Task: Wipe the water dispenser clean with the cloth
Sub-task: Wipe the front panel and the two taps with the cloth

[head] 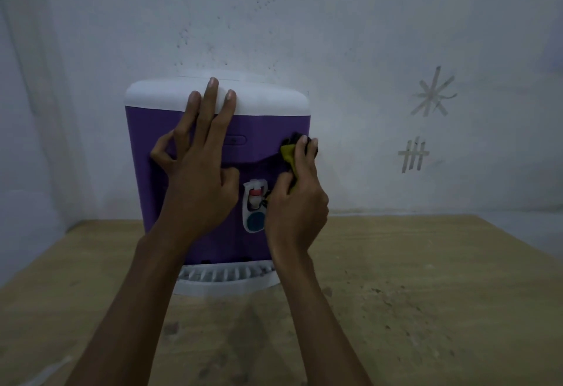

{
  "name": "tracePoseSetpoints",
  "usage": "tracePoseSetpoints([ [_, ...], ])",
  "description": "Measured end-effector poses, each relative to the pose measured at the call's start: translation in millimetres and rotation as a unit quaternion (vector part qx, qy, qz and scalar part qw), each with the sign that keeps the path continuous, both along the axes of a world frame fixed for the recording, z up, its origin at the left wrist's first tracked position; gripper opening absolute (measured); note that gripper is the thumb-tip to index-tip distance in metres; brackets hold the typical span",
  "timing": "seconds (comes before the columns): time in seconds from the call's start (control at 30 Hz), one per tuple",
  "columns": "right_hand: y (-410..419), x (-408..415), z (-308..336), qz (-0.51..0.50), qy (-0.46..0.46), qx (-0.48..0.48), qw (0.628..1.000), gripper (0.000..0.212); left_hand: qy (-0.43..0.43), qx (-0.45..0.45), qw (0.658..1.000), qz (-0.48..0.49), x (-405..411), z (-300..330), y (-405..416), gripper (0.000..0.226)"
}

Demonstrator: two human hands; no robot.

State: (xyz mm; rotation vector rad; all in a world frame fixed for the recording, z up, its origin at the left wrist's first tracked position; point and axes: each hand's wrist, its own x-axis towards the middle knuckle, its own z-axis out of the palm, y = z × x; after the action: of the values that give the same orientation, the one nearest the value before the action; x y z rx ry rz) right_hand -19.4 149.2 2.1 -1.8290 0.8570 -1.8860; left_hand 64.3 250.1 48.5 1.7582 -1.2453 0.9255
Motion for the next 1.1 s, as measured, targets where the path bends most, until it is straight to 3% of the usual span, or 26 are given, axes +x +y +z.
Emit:
tracePoseSetpoints([
  [0.1, -2, -5, -9, 0.004, 0.035, -0.027, 0.999, 0.062, 0.002, 0.001, 1.000, -0.001, 0, 0, 1, 0.107],
  [0.27, -12, -15, 8, 0.014, 0.031, 0.024, 0.999, 0.060, 0.009, -0.003, 1.000, -0.003, -3, 1, 2, 0.104],
  [0.47, -15, -17, 7, 0.041, 0.054, -0.076, 0.995, 0.065, 0.011, -0.002, 1.000, -0.006, -4, 0, 2, 0.105],
  [0.63, -25, -25, 8, 0.062, 0.023, -0.011, 0.998, 0.062, 0.017, -0.005, 1.000, -0.010, -6, 0, 2, 0.103],
  [0.8, -21, -27, 6, 0.054, 0.059, -0.096, 0.992, 0.063, 0.031, -0.006, 0.999, -0.012, -9, 0, -1, 0.102],
  [0.87, -25, -26, 0, 0.058, 0.037, -0.059, 0.996, 0.063, 0.023, 0.006, 1.000, -0.012, -7, 1, 3, 0.102],
  [0.97, -29, -29, -1, 0.090, -0.014, 0.073, 0.993, 0.053, -0.006, 0.016, 1.000, -0.017, -3, 7, 12, 0.103],
  [1.1, -22, -35, 15, 0.088, -0.140, 0.155, 0.974, 0.045, 0.033, -0.033, 0.998, -0.041, 4, 25, 35, 0.098],
])
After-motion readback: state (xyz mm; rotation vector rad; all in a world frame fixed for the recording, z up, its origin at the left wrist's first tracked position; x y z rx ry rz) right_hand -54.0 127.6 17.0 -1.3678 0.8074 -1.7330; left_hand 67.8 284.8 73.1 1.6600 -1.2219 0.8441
